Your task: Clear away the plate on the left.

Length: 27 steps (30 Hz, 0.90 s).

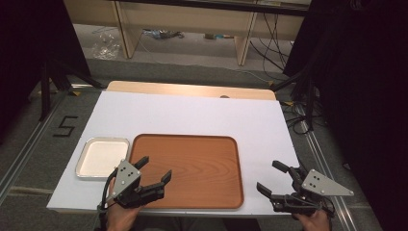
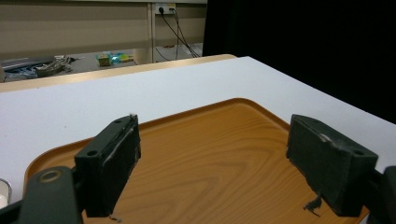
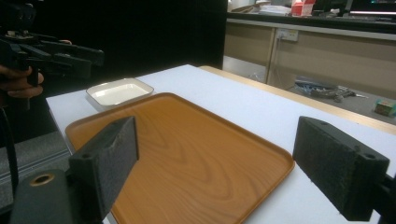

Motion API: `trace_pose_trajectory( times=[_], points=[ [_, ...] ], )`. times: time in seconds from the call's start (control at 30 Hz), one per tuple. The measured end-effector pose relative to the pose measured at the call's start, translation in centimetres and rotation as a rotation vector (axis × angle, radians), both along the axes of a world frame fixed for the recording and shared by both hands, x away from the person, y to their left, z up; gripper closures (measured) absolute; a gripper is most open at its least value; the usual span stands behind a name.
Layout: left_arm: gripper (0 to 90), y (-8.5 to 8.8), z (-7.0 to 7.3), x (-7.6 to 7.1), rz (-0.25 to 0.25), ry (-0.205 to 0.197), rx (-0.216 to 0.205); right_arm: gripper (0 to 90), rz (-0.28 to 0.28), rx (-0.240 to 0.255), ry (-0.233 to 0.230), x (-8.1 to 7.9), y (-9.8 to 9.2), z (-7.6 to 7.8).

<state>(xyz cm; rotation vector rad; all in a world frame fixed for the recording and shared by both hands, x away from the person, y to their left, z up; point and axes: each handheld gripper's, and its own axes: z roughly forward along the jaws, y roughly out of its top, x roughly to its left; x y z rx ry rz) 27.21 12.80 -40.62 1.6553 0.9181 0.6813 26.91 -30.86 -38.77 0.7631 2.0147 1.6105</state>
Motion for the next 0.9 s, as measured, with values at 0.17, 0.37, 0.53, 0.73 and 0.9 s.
trace_pose_trajectory(
  times=[0.17,0.37,0.53,0.73,0.9],
  points=[
    [17.3,0.1,0.0,0.1,0.002,0.005,0.002,15.3,0.001,-0.001,-0.007,0.0,0.0,0.0],
    [17.7,0.2,-0.1,0.2,0.015,0.016,0.001,15.3,0.004,-0.001,0.002,0.0,0.0,0.0],
    [17.7,0.4,-0.2,0.4,0.022,0.024,-0.005,15.3,0.008,-0.001,0.013,-0.1,0.0,0.0],
    [17.7,0.9,-0.4,1.0,0.031,0.027,0.031,15.3,0.026,-0.002,0.017,0.0,0.1,0.0],
    [17.9,2.4,0.0,2.4,-0.012,-0.086,0.252,15.3,0.018,-0.021,0.002,0.0,0.0,0.0]
  ],
)
